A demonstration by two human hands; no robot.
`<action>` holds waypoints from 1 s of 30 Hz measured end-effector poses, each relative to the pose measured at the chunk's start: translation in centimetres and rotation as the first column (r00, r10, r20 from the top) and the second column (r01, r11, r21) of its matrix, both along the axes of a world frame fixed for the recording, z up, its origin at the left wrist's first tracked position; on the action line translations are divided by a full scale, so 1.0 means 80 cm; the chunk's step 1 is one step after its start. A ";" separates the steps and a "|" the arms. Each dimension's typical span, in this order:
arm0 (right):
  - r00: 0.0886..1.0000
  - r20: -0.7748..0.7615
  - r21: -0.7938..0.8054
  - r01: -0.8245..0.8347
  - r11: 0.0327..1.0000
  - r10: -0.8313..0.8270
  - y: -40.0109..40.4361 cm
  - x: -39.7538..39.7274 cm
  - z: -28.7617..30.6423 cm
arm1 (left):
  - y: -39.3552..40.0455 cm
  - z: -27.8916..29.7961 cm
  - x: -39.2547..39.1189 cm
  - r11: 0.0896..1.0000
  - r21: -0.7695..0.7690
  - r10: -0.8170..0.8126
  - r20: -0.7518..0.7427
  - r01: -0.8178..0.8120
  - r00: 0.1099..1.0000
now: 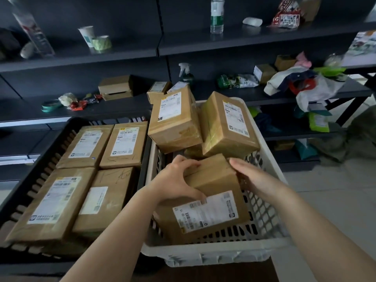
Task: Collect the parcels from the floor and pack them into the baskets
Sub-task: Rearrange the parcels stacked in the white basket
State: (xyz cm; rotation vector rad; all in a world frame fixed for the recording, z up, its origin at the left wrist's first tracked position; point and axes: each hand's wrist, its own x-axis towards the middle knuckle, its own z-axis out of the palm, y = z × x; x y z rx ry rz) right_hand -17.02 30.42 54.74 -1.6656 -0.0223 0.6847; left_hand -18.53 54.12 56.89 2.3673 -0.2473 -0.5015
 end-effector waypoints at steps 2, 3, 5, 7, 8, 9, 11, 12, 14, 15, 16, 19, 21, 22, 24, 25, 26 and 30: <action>0.993 0.087 0.165 0.068 0.984 -0.083 -0.013 0.007 0.023 | 0.012 0.034 -0.005 0.967 -0.220 0.137 0.040 -0.125 0.990; 0.985 0.123 0.217 0.091 0.972 -0.120 -0.017 0.012 0.034 | 0.019 0.051 -0.006 0.918 -0.345 0.216 0.023 -0.195 0.976; 0.970 0.147 0.338 0.136 0.931 -0.195 -0.013 0.021 0.052 | 0.033 0.081 -0.002 0.787 -0.528 0.350 -0.043 -0.319 0.936; 0.961 0.170 0.426 0.126 0.896 -0.217 0.008 0.028 0.070 | 0.044 0.105 0.014 0.662 -0.608 0.473 -0.115 -0.439 0.873; 0.961 0.211 0.408 0.078 0.910 -0.177 0.025 0.033 0.080 | 0.049 0.115 0.027 0.577 -0.641 0.520 -0.188 -0.505 0.833; 0.960 0.258 0.345 0.017 0.939 -0.112 0.046 0.038 0.090 | 0.052 0.125 0.043 0.487 -0.672 0.544 -0.266 -0.558 0.796; 0.947 0.320 0.237 -0.045 0.970 -0.034 0.088 0.055 0.110 | 0.054 0.147 0.072 0.381 -0.682 0.580 -0.349 -0.624 0.736; 0.940 0.337 0.220 -0.021 0.975 -0.056 0.104 0.067 0.120 | 0.055 0.157 0.085 0.374 -0.664 0.609 -0.351 -0.648 0.711; 0.922 0.350 0.217 0.091 0.972 -0.165 0.128 0.090 0.137 | 0.062 0.166 0.106 0.348 -0.661 0.657 -0.334 -0.665 0.676; 0.916 0.347 0.194 0.143 0.971 -0.204 0.136 0.101 0.143 | 0.066 0.166 0.114 0.328 -0.681 0.657 -0.334 -0.655 0.676; 0.913 0.346 0.155 0.172 0.973 -0.217 0.143 0.110 0.147 | 0.070 0.163 0.121 0.324 -0.693 0.658 -0.324 -0.644 0.680; 0.910 0.366 0.064 0.184 0.981 -0.195 0.162 0.128 0.151 | 0.078 0.147 0.129 0.392 -0.620 0.702 -0.276 -0.680 0.657; 0.896 0.397 0.056 0.190 0.980 -0.197 0.171 0.134 0.153 | 0.083 0.135 0.129 0.325 -0.644 0.688 -0.342 -0.693 0.640; 0.894 0.400 0.057 0.195 0.979 -0.202 0.174 0.136 0.153 | 0.086 0.131 0.128 0.284 -0.674 0.662 -0.377 -0.682 0.648; 0.898 0.388 0.064 0.199 0.978 -0.208 0.177 0.136 0.154 | 0.092 0.121 0.122 0.261 -0.715 0.634 -0.380 -0.649 0.674; 0.899 0.383 0.075 0.199 0.977 -0.213 0.178 0.135 0.154 | 0.094 0.117 0.118 0.259 -0.730 0.645 -0.357 -0.633 0.676; 0.897 0.384 0.089 0.201 0.976 -0.220 0.178 0.132 0.154 | 0.095 0.113 0.115 0.256 -0.737 0.677 -0.325 -0.625 0.661; 0.840 0.482 0.092 0.233 0.968 -0.248 0.169 0.118 0.153 | 0.102 0.103 0.095 0.230 -0.751 0.809 -0.206 -0.619 0.550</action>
